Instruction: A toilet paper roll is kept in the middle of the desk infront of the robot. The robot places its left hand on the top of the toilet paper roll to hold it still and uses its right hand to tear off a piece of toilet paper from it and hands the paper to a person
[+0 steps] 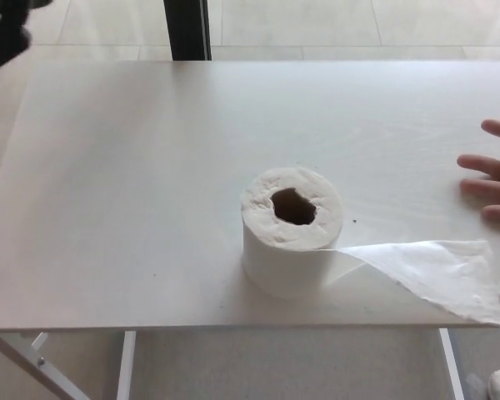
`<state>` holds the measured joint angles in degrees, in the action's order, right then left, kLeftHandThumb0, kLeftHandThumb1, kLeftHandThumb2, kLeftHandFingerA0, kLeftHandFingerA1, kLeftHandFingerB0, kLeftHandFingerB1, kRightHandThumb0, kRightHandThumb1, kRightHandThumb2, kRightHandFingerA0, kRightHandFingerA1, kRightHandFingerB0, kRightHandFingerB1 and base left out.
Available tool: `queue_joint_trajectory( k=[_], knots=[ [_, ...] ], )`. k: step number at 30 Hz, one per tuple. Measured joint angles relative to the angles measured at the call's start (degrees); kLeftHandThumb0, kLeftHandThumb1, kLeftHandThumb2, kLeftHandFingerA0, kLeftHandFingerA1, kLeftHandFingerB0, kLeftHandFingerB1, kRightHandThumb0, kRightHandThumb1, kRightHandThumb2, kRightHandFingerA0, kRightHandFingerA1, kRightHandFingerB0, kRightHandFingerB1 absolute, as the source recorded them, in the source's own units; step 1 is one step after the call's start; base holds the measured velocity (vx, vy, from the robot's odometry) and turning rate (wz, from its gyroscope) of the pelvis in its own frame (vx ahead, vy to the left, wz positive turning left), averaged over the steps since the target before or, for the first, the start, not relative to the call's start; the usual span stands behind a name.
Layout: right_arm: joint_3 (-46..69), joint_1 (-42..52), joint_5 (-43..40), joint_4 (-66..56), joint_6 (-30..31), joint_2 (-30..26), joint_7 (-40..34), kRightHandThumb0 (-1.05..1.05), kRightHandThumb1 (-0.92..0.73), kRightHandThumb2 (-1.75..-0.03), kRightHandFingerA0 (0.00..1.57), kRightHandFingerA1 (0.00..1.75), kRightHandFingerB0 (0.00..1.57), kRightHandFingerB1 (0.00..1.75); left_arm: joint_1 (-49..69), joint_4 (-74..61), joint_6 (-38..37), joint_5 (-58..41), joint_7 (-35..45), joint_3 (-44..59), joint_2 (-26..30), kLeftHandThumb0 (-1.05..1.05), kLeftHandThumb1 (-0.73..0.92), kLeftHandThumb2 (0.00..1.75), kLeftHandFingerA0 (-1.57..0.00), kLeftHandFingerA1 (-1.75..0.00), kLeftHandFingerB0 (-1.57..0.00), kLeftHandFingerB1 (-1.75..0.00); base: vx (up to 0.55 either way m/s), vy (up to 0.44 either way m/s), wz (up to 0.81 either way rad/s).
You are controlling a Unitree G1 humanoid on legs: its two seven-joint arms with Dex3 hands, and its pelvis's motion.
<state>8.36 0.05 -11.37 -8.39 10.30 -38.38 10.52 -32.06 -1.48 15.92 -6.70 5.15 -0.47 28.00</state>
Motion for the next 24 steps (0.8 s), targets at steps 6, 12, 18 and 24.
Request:
queue_joint_trajectory(
  k=[6, 12, 18, 24],
  knots=[
    [-9.1, -0.9, 3.2, -3.6, 0.0, -0.1, 1.9, -0.73, -0.53, -0.91, 0.11, 0.56, 0.2, 0.47, -5.5, -1.3, 2.3, 4.0, 2.2, -11.8, -0.8, -0.91, 0.92, 0.68, -0.92, -0.95, -0.24, -0.36, 0.0, 0.0, 0.0],
    [-15.2, -1.2, 6.8, -5.9, 0.0, -0.7, 3.9, -0.66, -0.68, -0.6, 0.16, 0.56, 0.31, 0.35, -9.3, -3.4, 6.3, 7.6, 3.8, -20.5, -3.3, -0.9, 0.92, 0.68, -0.61, -0.63, -0.2, -0.4, 0.0, 0.0, 0.0],
    [-17.7, -1.2, 9.1, -6.4, 0.2, -0.7, 5.0, -0.7, -0.54, -0.9, 0.13, 0.56, 0.28, 0.49, -9.3, -6.0, 10.6, 9.1, 4.0, -24.3, -7.7, -0.93, 0.75, 1.14, -0.4, -0.72, -0.11, -0.43, 0.0, 0.0, 0.0],
    [-19.9, -1.2, 11.5, -7.0, 0.6, -0.6, 5.6, -0.7, -0.54, -0.9, 0.14, 0.57, 0.29, 0.5, -8.0, -8.3, 15.0, 11.4, 4.1, -29.7, -10.8, -0.92, 0.74, 1.2, -0.19, -0.63, 0.0, -0.39, 0.0, 0.0, 0.0]
  ],
)
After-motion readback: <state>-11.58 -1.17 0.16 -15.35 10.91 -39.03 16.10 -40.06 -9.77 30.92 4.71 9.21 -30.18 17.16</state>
